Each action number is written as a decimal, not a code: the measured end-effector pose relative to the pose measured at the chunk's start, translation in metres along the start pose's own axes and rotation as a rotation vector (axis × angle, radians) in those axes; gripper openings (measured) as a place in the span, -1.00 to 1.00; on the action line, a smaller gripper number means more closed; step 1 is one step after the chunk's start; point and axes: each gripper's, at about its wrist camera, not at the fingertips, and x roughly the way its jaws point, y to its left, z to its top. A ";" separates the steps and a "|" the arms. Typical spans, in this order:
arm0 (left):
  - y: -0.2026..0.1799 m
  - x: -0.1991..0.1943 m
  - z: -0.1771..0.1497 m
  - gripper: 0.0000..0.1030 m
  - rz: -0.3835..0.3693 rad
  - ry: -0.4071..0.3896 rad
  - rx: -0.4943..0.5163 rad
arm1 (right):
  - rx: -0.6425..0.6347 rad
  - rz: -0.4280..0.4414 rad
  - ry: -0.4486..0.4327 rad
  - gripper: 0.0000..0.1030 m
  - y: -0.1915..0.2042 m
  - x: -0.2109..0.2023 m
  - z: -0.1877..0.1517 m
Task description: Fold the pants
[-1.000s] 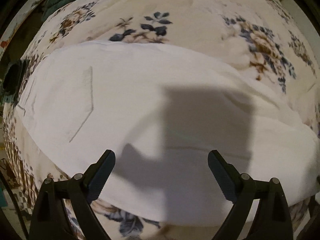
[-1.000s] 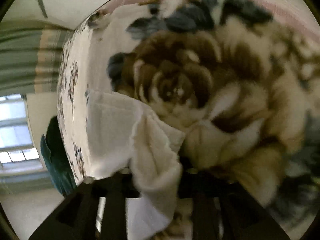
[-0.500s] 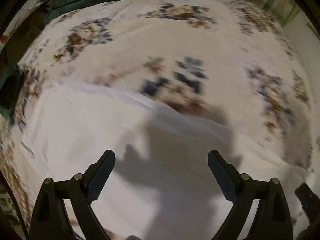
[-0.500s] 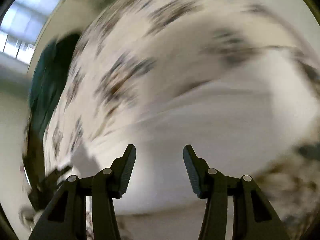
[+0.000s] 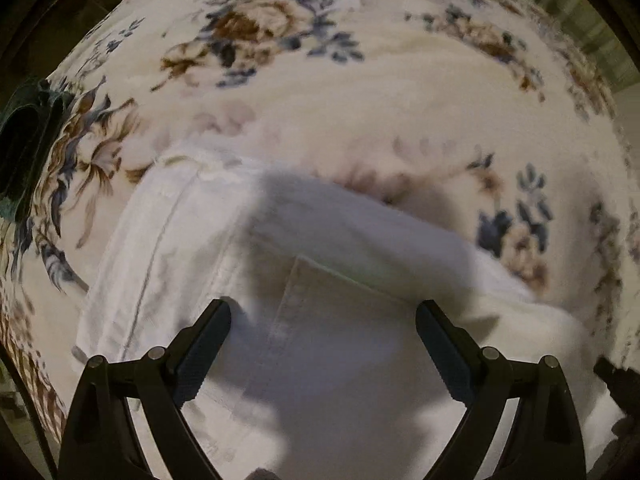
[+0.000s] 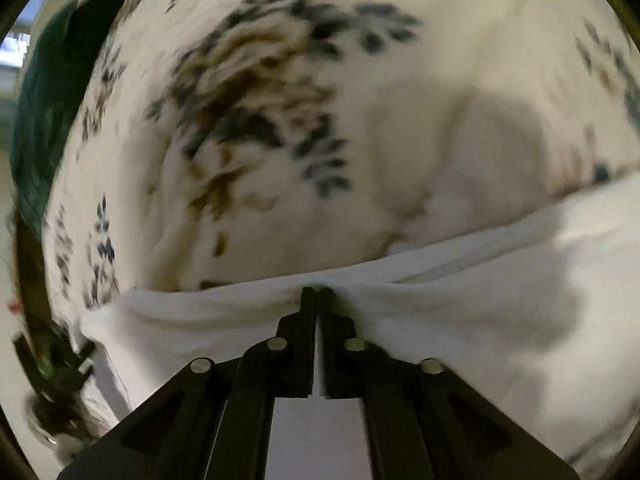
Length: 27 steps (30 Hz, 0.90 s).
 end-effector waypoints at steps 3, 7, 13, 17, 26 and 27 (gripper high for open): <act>0.012 -0.020 0.008 0.84 -0.020 -0.022 -0.052 | -0.154 0.093 -0.057 0.44 0.061 -0.023 0.008; 0.028 -0.020 0.017 0.90 -0.099 0.084 -0.146 | -0.465 0.233 0.061 0.64 0.162 -0.002 0.017; 0.029 -0.010 0.012 0.90 -0.158 0.221 -0.259 | -0.841 0.101 0.326 0.33 0.248 0.076 -0.008; 0.025 -0.013 0.012 0.90 -0.202 0.265 -0.319 | -0.947 0.061 0.266 -0.54 0.252 0.070 -0.031; 0.000 0.013 0.009 0.90 -0.237 0.428 -0.360 | -0.920 0.216 0.143 -0.93 0.219 0.009 -0.099; -0.002 0.020 0.007 0.90 -0.220 0.440 -0.361 | -0.917 0.236 0.156 -1.00 0.214 0.006 -0.106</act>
